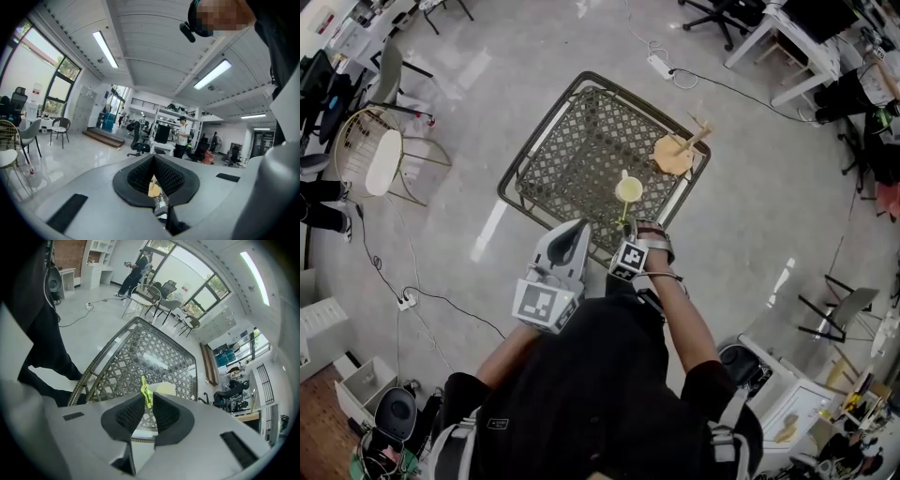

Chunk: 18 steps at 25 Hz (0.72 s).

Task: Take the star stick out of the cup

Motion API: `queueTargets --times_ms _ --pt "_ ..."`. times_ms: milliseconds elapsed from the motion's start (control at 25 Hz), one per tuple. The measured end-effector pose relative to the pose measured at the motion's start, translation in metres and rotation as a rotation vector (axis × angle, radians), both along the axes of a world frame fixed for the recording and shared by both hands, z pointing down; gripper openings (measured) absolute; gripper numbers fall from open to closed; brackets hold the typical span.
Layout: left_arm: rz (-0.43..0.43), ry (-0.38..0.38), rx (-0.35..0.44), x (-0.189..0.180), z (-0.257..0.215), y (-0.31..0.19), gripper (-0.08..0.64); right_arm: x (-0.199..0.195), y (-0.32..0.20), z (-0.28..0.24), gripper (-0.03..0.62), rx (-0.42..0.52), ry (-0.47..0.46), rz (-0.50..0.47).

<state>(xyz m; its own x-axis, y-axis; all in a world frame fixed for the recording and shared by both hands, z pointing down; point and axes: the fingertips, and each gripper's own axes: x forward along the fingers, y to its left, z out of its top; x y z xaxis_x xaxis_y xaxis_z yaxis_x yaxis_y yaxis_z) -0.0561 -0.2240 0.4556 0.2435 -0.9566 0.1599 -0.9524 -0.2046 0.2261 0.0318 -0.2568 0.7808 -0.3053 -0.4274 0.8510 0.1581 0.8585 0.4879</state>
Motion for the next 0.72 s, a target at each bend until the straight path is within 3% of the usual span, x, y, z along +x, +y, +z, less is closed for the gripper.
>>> queueTargets --times_ms 240,360,720 --pt "-0.004 0.006 0.001 -0.004 0.002 -0.003 0.015 0.0 -0.008 0.0 0.026 0.029 -0.025 0.026" --pt "0.001 0.009 0.005 -0.007 0.003 -0.001 0.015 -0.005 -0.006 -0.01 0.026 -0.002 -0.055 0.059" --pt "0.043 0.027 0.04 -0.012 -0.007 0.017 0.015 -0.003 -0.002 -0.071 0.021 -0.021 -0.25 0.298"
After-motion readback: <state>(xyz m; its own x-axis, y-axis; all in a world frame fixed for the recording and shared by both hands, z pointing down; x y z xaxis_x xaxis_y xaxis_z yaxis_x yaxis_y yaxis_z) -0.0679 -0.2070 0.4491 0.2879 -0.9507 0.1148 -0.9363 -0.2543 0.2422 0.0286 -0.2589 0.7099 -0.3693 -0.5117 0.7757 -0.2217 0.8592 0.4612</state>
